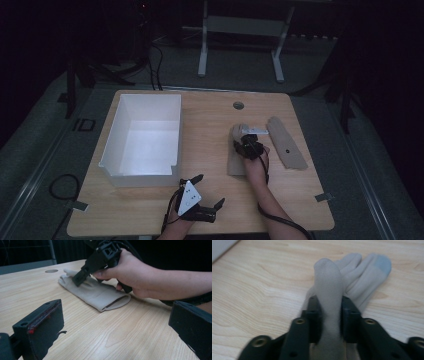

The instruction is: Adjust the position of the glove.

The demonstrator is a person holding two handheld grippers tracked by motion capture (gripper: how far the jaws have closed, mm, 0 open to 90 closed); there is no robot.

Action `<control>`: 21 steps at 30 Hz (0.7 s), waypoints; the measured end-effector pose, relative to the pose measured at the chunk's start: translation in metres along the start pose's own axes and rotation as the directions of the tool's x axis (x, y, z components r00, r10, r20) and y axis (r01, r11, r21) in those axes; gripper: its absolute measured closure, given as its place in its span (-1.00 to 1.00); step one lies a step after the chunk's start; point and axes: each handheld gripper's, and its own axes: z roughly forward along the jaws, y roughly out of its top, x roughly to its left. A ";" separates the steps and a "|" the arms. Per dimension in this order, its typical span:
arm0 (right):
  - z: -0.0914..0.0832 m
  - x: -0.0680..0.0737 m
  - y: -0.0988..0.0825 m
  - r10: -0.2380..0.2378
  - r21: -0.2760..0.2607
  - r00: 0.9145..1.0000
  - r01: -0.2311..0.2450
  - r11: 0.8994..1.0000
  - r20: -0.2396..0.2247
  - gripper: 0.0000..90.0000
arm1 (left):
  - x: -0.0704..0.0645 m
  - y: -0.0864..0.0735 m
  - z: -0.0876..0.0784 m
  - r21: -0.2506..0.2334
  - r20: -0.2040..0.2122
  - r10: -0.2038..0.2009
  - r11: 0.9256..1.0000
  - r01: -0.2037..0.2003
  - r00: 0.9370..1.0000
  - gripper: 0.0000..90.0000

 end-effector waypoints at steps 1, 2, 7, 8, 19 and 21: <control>0.001 0.000 -0.001 -0.012 -0.004 1.000 0.011 1.000 -0.003 0.34 | 0.000 0.000 0.000 0.000 0.000 0.000 1.000 0.000 1.000 -1.00; 0.002 0.001 -0.001 -0.034 -0.004 0.999 0.034 0.999 -0.006 0.26 | 0.000 0.000 0.000 0.000 0.000 0.000 1.000 0.000 1.000 -0.99; 0.004 -0.001 -0.002 -0.083 -0.017 0.996 0.083 0.996 -0.020 0.14 | 0.000 0.000 0.000 0.001 -0.001 0.001 1.000 -0.001 1.000 -0.99; 0.004 -0.001 -0.002 -0.083 -0.017 0.996 0.083 0.996 -0.020 0.14 | 0.000 0.000 0.000 0.000 -0.001 0.000 1.000 0.000 1.000 -0.99; -0.021 -0.015 0.010 -0.076 -0.073 0.994 0.071 0.995 -0.076 0.10 | 0.000 0.000 0.000 -0.001 -0.002 -0.005 1.000 0.005 1.000 -1.00; -0.030 -0.021 0.014 -0.088 -0.092 0.993 0.081 0.992 -0.076 0.09 | 0.000 0.000 0.000 -0.003 -0.002 -0.007 1.000 0.007 1.000 -0.99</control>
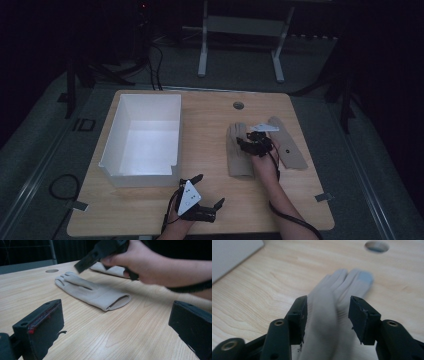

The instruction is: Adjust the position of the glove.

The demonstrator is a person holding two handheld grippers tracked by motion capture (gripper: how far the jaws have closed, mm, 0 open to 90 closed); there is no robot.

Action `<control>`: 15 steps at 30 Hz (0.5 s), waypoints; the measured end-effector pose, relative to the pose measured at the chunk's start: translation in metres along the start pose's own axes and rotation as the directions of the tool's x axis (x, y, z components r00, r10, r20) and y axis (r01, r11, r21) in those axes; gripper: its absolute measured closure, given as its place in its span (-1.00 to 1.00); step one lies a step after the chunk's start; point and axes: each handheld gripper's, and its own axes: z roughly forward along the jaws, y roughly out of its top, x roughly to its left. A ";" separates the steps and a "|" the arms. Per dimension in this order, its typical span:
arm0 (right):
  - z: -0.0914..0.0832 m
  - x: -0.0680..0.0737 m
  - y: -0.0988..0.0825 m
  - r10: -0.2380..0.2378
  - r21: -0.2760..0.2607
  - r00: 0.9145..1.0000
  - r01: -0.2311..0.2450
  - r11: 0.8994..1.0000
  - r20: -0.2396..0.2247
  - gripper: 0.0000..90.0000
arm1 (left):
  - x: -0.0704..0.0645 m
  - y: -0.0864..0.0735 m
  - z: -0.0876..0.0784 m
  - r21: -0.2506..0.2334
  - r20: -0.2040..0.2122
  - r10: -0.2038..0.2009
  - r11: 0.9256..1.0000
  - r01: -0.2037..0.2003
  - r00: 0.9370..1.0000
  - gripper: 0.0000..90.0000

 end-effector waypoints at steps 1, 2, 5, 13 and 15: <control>0.000 0.000 0.000 0.000 0.000 1.000 0.000 1.000 0.000 0.09 | 0.000 0.000 0.000 0.000 0.000 -0.001 1.000 0.001 1.000 -0.99; -0.004 -0.004 0.002 -0.003 -0.002 1.000 0.003 1.000 -0.002 0.08 | 0.000 0.000 0.000 0.001 0.000 -0.001 1.000 0.001 1.000 -0.99; -0.014 -0.016 0.006 -0.011 -0.014 1.000 0.011 1.000 0.012 0.05 | 0.000 0.000 0.000 0.004 0.000 0.000 1.000 0.000 1.000 -1.00; -0.033 -0.054 0.002 -0.051 -0.022 0.999 0.051 0.998 0.014 0.04 | 0.000 0.000 0.000 0.004 -0.001 -0.002 1.000 0.002 1.000 -1.00; -0.037 -0.063 0.000 -0.067 -0.021 0.998 0.067 0.998 0.010 0.06 | 0.001 0.000 0.000 0.003 0.000 -0.003 1.000 0.003 1.000 -0.99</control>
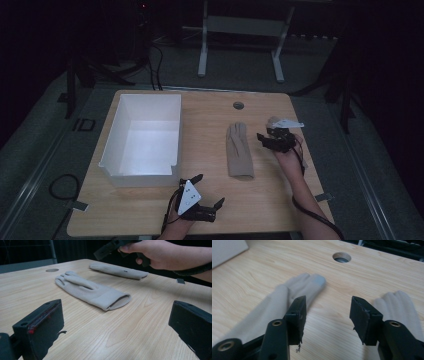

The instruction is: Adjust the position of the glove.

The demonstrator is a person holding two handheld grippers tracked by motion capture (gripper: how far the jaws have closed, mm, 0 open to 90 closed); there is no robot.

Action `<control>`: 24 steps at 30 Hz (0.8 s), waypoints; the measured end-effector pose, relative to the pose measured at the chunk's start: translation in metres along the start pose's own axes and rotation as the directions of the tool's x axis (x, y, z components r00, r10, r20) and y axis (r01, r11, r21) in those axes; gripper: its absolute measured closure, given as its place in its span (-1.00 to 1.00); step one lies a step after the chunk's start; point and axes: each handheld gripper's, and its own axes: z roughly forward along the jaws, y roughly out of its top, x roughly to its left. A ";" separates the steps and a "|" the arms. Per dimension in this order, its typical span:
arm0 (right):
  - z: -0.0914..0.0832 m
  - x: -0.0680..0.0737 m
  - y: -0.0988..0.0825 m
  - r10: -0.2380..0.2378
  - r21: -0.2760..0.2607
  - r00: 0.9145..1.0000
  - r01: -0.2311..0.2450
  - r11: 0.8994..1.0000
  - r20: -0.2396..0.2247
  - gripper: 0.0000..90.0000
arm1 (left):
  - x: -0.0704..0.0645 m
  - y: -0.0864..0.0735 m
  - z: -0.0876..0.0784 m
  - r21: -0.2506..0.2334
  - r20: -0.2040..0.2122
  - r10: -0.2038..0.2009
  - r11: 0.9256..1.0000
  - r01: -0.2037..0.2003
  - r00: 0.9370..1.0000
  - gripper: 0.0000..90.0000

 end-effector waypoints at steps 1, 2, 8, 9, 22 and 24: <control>-0.002 -0.005 -0.002 -0.007 -0.001 1.000 0.007 1.000 -0.001 0.08 | 0.000 0.000 0.000 0.000 0.000 -0.001 1.000 0.001 1.000 -0.99; -0.004 -0.012 -0.004 -0.013 0.001 1.000 0.013 1.000 0.007 0.10 | 0.000 0.000 0.000 -0.001 0.000 -0.001 1.000 0.001 1.000 -1.00; -0.012 -0.045 -0.016 -0.007 0.026 0.999 0.006 1.000 0.040 0.17 | 0.000 0.000 0.000 0.001 0.000 -0.001 1.000 0.001 1.000 -1.00; -0.012 -0.055 -0.020 0.004 0.035 0.999 -0.006 0.999 0.050 0.18 | 0.000 0.000 0.000 0.002 0.001 0.000 1.000 0.000 1.000 -1.00; 0.001 -0.081 -0.045 0.048 0.083 0.998 -0.051 0.995 0.042 0.15 | 0.001 0.000 0.000 0.000 0.000 -0.008 1.000 0.008 1.000 -1.00; 0.005 -0.082 -0.049 0.047 0.093 0.998 -0.050 0.994 0.030 0.12 | 0.001 0.000 0.000 -0.001 -0.001 -0.008 1.000 0.008 1.000 -1.00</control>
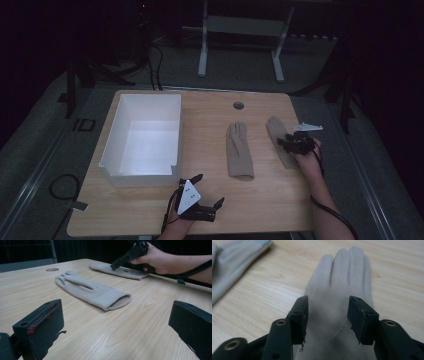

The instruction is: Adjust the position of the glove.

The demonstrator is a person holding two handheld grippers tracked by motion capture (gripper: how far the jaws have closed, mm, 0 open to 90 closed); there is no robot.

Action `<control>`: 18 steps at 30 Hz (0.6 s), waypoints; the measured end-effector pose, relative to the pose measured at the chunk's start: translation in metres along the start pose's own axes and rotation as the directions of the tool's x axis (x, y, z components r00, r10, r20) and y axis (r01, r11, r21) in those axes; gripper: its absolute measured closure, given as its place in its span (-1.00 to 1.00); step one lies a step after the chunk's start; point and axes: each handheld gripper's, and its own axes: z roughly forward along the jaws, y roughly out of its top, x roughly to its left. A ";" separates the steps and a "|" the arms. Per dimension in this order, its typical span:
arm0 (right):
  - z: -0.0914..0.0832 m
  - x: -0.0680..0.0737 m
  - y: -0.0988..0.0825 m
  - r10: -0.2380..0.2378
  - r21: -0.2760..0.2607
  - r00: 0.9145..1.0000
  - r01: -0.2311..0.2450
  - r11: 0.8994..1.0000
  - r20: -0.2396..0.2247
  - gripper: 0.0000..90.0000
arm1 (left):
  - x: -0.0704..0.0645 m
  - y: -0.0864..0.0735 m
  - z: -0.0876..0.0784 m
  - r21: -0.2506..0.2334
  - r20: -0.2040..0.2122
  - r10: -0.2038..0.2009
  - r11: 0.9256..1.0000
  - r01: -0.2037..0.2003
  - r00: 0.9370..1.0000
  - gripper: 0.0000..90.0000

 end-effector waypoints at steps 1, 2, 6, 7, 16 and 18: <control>0.002 0.000 -0.002 -0.005 0.002 1.000 0.005 1.000 -0.002 0.11 | 0.000 0.000 0.000 0.000 0.000 0.000 1.000 0.000 1.000 -1.00; 0.003 0.000 -0.005 -0.011 -0.001 1.000 0.011 1.000 -0.006 0.10 | 0.000 0.000 0.000 0.000 0.000 0.000 1.000 0.000 1.000 -1.00; 0.005 0.000 -0.009 -0.024 -0.016 1.000 0.024 1.000 0.008 0.14 | 0.000 0.000 0.000 0.000 0.000 0.000 1.000 0.000 1.000 -1.00; 0.006 0.003 -0.012 -0.044 -0.020 0.998 0.045 0.999 0.034 0.32 | 0.000 0.000 0.000 0.001 0.001 0.000 1.000 0.000 1.000 -0.99; 0.003 0.011 -0.007 0.054 0.006 0.997 -0.055 0.998 0.047 0.82 | 0.000 0.000 0.000 0.002 0.002 -0.001 1.000 0.001 1.000 -1.00; -0.001 0.014 -0.003 0.105 -0.009 0.993 -0.104 0.995 0.052 0.83 | 0.000 0.000 0.000 0.005 0.001 -0.002 1.000 0.002 1.000 -1.00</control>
